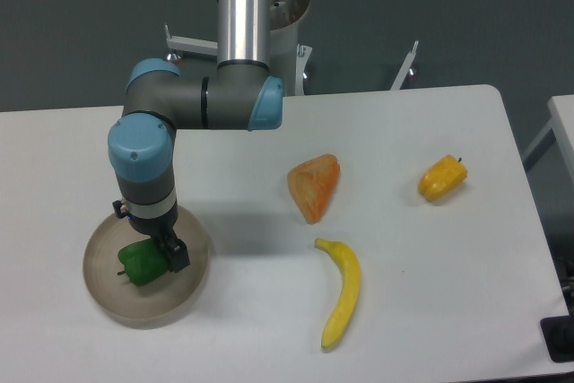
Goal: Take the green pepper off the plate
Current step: 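Lower the gripper around the green pepper on the plate, then close the gripper on the green pepper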
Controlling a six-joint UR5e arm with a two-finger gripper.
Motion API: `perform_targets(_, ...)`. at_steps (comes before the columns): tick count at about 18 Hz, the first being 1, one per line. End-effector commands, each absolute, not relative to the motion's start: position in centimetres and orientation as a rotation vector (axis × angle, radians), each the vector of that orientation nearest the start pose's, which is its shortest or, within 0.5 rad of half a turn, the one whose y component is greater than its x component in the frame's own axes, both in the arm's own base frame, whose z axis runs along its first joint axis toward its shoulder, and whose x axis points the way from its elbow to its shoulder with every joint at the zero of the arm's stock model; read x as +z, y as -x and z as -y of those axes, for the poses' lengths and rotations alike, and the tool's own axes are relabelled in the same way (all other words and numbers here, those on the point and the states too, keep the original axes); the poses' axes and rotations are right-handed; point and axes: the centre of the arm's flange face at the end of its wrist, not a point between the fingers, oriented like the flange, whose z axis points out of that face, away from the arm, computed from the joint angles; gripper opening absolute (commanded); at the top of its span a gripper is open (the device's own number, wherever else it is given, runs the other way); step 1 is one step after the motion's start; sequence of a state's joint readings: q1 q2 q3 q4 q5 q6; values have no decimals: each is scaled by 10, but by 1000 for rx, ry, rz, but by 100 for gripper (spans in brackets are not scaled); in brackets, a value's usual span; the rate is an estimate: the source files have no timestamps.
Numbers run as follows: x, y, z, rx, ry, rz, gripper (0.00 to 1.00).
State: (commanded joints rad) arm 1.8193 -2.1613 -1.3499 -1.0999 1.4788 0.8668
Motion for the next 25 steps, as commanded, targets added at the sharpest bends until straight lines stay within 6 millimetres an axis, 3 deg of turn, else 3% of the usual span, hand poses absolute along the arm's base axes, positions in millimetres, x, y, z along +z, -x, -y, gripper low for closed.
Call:
perform_targets(23, 267, 28, -733, -22, 2854, -872, 100)
perform_targets(25, 268, 28, -733, -21, 2850, -874, 82)
